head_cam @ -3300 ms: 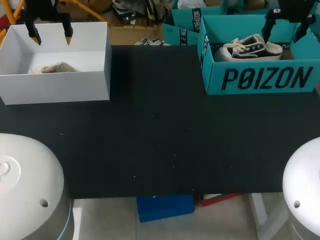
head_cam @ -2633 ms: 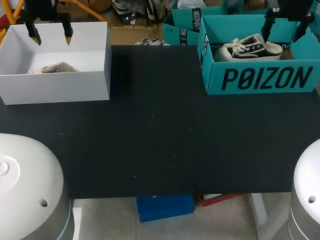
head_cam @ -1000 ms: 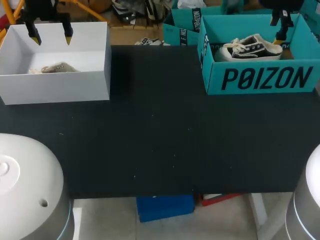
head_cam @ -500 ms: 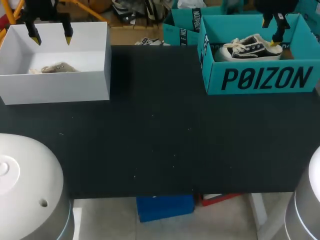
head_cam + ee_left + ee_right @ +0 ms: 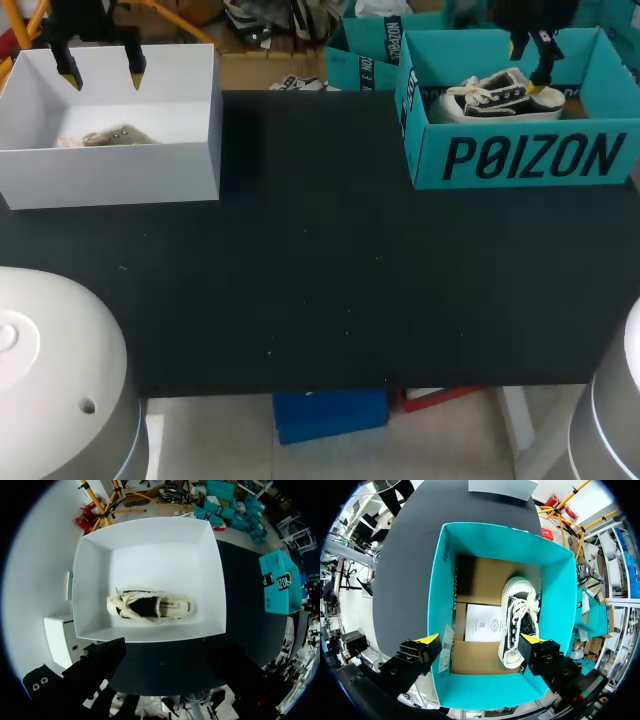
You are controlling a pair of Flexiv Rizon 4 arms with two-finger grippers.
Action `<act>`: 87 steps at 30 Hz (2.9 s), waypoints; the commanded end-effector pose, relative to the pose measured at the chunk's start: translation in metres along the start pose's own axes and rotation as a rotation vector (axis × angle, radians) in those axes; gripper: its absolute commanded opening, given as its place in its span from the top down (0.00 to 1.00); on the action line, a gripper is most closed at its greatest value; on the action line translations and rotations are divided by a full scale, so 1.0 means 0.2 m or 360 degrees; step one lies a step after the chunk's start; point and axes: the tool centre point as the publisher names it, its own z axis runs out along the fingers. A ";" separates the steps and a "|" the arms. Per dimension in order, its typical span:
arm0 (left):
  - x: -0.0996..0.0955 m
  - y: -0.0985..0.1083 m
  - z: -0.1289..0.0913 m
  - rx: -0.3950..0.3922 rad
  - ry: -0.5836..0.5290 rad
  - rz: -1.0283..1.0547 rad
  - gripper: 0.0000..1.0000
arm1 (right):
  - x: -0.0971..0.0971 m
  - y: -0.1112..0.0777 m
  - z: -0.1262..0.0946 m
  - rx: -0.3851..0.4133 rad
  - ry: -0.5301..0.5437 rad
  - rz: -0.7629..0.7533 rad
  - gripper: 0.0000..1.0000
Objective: Take the shoe out of the shoebox, open the shoe tongue, remove and reinsert the insole, then place the shoe into the shoebox
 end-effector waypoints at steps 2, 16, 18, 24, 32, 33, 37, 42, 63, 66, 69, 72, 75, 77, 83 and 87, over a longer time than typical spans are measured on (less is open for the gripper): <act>0.00 0.00 0.00 -0.0003 -0.0001 -0.0001 0.00 | -0.10 -0.02 0.08 0.0005 0.0060 -0.0011 0.28; 0.00 0.00 0.00 -0.0003 -0.0001 -0.0001 0.00 | -0.26 -0.09 0.29 0.0032 0.0098 -0.0049 0.51; 0.00 0.00 0.00 -0.0003 -0.0001 -0.0001 0.00 | -0.29 -0.10 0.31 0.0027 0.0101 -0.0040 0.54; 0.00 0.00 0.00 -0.0003 -0.0001 -0.0001 0.00 | -0.34 -0.13 0.36 0.0032 0.0100 -0.0036 0.53; 0.00 0.00 0.00 -0.0003 -0.0001 -0.0001 0.00 | -0.38 -0.16 0.42 0.0044 0.0099 -0.0032 0.54; 0.00 0.00 0.00 -0.0003 -0.0001 -0.0001 0.00 | -0.38 -0.16 0.42 0.0041 0.0099 -0.0030 0.53; 0.00 0.00 0.00 -0.0003 -0.0001 -0.0001 0.00 | -0.37 -0.16 0.46 0.0031 0.0103 -0.0014 0.53; 0.00 0.00 0.00 -0.0003 -0.0001 -0.0001 0.00 | -0.34 -0.16 0.52 0.0012 0.0122 0.0007 0.52; 0.00 0.00 0.00 -0.0003 -0.0001 -0.0001 0.00 | -0.29 -0.21 0.70 0.0036 0.0091 0.0064 0.53; 0.00 0.00 0.00 -0.0003 -0.0001 -0.0001 0.00 | -0.30 -0.22 0.72 0.0047 0.0087 0.0064 0.54; 0.00 0.00 0.00 -0.0003 -0.0001 -0.0001 0.00 | -0.31 -0.24 0.75 0.0053 0.0085 0.0068 0.55; 0.00 0.00 0.00 -0.0003 -0.0001 -0.0001 0.00 | -0.31 -0.24 0.77 0.0058 0.0088 0.0068 0.56; 0.00 0.00 0.00 -0.0003 -0.0001 -0.0001 0.00 | -0.31 -0.24 0.79 0.0058 0.0092 0.0063 0.57; 0.00 0.00 0.00 -0.0003 -0.0001 -0.0001 0.00 | -0.32 -0.24 0.79 0.0062 0.0091 0.0061 0.61; 0.00 0.00 0.00 -0.0003 -0.0001 -0.0001 0.00 | -0.34 -0.23 0.81 0.0086 0.0079 0.0048 1.00; 0.00 0.00 0.00 -0.0003 -0.0001 -0.0001 0.00 | -0.35 -0.23 0.82 0.0092 0.0070 0.0055 1.00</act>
